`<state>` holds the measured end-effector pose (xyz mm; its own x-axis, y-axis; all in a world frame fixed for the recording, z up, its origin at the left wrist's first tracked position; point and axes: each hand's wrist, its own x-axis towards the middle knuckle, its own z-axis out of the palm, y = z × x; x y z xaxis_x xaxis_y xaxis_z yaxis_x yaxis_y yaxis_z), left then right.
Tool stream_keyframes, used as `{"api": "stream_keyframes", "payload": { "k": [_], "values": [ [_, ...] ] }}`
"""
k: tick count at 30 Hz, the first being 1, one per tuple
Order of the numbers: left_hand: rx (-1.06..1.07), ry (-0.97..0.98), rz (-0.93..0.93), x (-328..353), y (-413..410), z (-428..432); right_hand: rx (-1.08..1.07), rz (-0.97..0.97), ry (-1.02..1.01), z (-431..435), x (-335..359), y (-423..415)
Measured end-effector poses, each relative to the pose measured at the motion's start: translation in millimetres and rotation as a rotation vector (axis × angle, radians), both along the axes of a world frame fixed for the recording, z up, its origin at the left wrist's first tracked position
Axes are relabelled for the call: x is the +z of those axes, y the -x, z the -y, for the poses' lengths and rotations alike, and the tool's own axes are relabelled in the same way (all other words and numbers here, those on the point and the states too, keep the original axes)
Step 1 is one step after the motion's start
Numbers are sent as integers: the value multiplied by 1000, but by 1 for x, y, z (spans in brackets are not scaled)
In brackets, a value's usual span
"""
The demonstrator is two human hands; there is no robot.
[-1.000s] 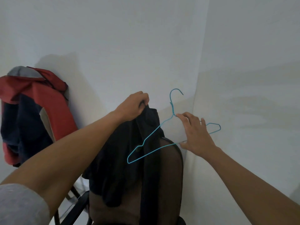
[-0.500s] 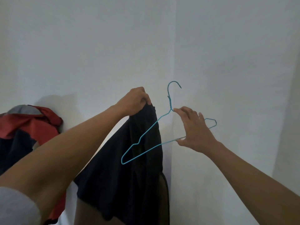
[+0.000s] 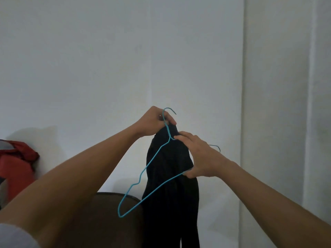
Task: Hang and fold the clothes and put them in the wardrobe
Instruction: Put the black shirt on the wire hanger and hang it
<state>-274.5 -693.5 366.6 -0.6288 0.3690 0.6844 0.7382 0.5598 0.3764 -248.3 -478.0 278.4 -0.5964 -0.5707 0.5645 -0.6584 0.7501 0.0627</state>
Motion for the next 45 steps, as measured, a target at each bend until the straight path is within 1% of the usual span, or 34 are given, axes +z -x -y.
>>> {"api": "stream_keyframes", "payload": {
  "k": [4,7,9,12,16,21,25,26,29,31,35,40,42,45],
  "values": [
    [-47,-57,-18,-12,-23,-37,-73,-33,-31,-46,2,-34],
    [-13,-44,-1,-22,-33,-56,-119,-68,-9,-83,7,-58],
    [13,-2,4,-27,-43,-67,-170,-115,-52,-106,14,-73],
    [24,154,-70,-33,-60,-86,-231,-182,-116,-132,29,-95],
    [-27,340,-138,-44,-82,-110,-298,-204,-157,-151,43,-119],
    [-5,561,-121,-52,-95,-120,-344,-177,-100,-169,44,-139],
    [65,692,-54,-54,-100,-116,-394,-204,-80,-181,50,-153],
    [103,685,-57,-52,-99,-112,-408,-207,-66,-185,51,-157],
    [168,532,-56,-43,-93,-103,-432,-207,-49,-198,54,-166],
    [147,532,-62,-34,-94,-105,-460,-214,-76,-203,54,-168],
    [172,581,-51,-16,-98,-114,-532,-185,-49,-209,54,-165],
    [180,597,-80,1,-97,-125,-612,-54,98,-210,39,-154],
    [204,676,-90,10,-100,-129,-611,-15,160,-210,33,-148],
    [288,886,-224,20,-108,-134,-604,32,206,-211,30,-143]
  ]
}}
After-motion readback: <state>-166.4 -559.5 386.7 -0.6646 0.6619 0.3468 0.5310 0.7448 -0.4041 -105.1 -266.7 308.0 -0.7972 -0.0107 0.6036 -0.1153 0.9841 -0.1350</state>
